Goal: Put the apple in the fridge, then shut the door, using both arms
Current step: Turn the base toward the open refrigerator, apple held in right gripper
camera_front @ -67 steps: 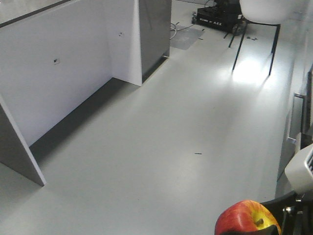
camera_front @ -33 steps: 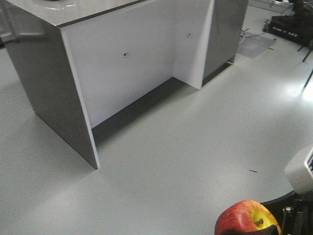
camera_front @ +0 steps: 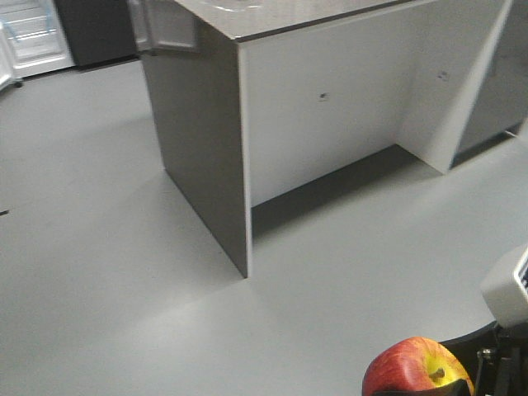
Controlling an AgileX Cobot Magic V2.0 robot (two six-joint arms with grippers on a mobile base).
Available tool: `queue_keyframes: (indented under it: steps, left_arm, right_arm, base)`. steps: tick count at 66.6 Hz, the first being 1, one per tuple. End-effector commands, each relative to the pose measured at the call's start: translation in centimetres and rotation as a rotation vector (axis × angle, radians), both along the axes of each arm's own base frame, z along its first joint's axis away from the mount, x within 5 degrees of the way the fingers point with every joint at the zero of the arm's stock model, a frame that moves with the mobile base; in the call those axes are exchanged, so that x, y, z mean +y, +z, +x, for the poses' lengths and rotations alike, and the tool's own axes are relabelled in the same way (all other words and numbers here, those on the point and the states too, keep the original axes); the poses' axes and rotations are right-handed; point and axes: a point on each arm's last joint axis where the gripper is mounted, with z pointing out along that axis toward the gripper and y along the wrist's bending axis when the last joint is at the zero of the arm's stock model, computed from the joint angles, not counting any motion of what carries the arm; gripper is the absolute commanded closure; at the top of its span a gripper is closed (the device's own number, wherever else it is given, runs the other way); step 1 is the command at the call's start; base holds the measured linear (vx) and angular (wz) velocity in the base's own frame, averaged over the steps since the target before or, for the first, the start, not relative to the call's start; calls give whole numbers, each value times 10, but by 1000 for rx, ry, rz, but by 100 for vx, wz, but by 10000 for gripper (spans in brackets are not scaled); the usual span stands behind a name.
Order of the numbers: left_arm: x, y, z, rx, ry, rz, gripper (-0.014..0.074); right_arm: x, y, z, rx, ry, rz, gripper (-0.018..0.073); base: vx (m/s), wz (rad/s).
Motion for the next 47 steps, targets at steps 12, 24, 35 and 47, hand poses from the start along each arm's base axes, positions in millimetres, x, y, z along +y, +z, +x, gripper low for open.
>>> queue_keyframes:
  steps: [12,24,35,47]
  left_arm:
    - [0,3,-1,-73,4,-3,603]
    - [0,3,-1,-73,4,-3,603]
    - [0,3,-1,-73,4,-3,603]
    - [0,3,-1,-73,4,-3,603]
  right_arm:
    - [2,13,2,-50,-17,65,224]
    - [2,13,2,-50,-17,65,224]
    - [2,13,2,-50,-17,65,224]
    - [2,13,2,-50,-16,64,224]
  base:
    - [5,40]
    - [6,38]
    - [8,38]
    - [9,37]
